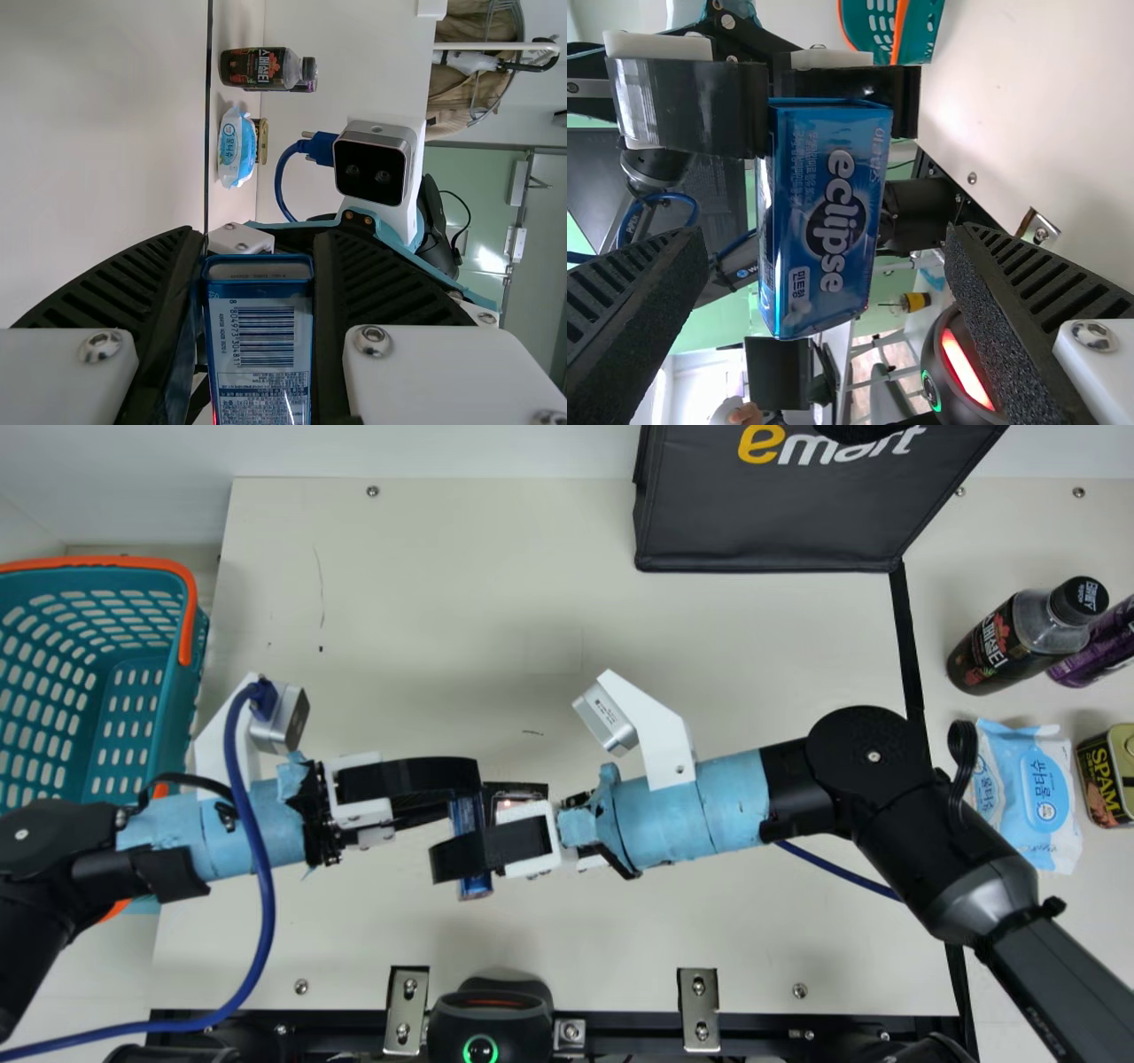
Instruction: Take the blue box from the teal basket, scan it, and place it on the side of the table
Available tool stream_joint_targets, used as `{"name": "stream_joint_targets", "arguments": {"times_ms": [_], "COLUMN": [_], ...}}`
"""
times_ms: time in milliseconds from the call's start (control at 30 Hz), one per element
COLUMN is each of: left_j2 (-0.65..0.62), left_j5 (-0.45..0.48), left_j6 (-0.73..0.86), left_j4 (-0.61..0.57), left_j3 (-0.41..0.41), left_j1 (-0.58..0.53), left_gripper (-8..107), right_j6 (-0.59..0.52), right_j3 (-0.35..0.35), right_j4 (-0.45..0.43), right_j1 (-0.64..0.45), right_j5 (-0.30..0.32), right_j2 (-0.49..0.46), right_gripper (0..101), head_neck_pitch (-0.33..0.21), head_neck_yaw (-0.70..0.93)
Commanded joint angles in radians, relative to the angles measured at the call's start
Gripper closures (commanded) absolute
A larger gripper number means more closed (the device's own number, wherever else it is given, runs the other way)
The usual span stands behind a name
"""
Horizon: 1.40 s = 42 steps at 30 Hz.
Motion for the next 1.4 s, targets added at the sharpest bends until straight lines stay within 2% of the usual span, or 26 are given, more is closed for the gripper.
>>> {"name": "stream_joint_targets", "arguments": {"times_ms": [0,467,1133,1367], "left_j2": [0.000,-0.004,0.025,0.026], "left_j5": [0.000,0.000,-0.019,-0.022], "left_j6": [0.000,-0.012,0.027,0.031], "left_j4": [0.000,-0.001,-0.154,-0.165], "left_j3": [0.000,-0.005,0.053,0.063], "left_j1": [0.000,-0.002,-0.054,-0.059], "left_gripper": [107,107,107,107], "right_j6": [0.003,0.006,0.006,0.006], "right_j3": [-0.002,-0.001,-0.001,-0.001], "right_j4": [0.000,0.004,0.004,0.004], "right_j1": [0.001,0.004,0.004,0.004], "right_j5": [0.000,0.000,0.000,0.000], "right_j2": [0.002,0.004,0.004,0.004], "right_gripper": [6,6,6,6], "head_neck_pitch": [-0.029,-0.029,-0.029,-0.029], "head_neck_yaw": [0.000,0.000,0.000,0.000]}}
